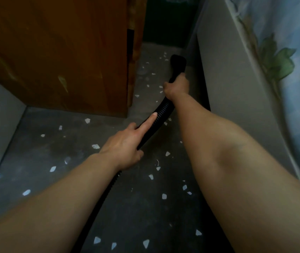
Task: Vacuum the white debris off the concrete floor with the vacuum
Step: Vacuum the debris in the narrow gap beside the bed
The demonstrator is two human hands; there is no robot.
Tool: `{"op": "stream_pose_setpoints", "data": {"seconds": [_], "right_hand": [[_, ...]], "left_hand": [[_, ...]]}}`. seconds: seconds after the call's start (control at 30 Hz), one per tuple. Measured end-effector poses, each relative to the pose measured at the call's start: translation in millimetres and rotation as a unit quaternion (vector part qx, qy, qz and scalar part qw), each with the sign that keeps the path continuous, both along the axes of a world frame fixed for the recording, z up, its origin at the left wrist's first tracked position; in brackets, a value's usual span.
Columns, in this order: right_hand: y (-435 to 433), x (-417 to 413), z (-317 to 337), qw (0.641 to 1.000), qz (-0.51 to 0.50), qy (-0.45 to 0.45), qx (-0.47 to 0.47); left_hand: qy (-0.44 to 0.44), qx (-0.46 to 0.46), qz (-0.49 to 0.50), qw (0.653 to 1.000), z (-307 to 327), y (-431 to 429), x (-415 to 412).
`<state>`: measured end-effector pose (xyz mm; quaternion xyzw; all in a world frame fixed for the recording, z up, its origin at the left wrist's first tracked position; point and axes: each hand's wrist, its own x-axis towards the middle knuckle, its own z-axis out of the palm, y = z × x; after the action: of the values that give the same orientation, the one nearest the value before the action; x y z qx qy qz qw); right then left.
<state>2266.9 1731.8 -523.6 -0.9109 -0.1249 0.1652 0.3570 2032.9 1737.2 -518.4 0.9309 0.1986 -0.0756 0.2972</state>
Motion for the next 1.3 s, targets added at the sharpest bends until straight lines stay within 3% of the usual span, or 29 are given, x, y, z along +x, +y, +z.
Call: {"op": "stream_pose_setpoints", "data": {"seconds": [0.17,0.43,0.93,1.1,1.3], "right_hand": [[1,3,0,0.999,0.053,-0.007,0.001],[9,9,-1,0.999,0.041,0.003,0.031],[-49,-39,10,0.99,0.133,-0.031,-0.016],[-43,-37,13,0.995,0.086,-0.055,-0.007],[-9,-7,15,0.997,0.048,-0.047,-0.031]], "left_hand": [[0.0,-0.003,-0.005,1.0,-2,-5,5],[0.002,-0.014,-0.01,1.0,2,0,10],[0.003,-0.022,-0.091,0.996,17,-31,-48],[-0.023,-0.014,-0.068,0.997,9,-26,-45],[-0.018,-0.066,-0.017,0.998,7,-12,-10]]}}
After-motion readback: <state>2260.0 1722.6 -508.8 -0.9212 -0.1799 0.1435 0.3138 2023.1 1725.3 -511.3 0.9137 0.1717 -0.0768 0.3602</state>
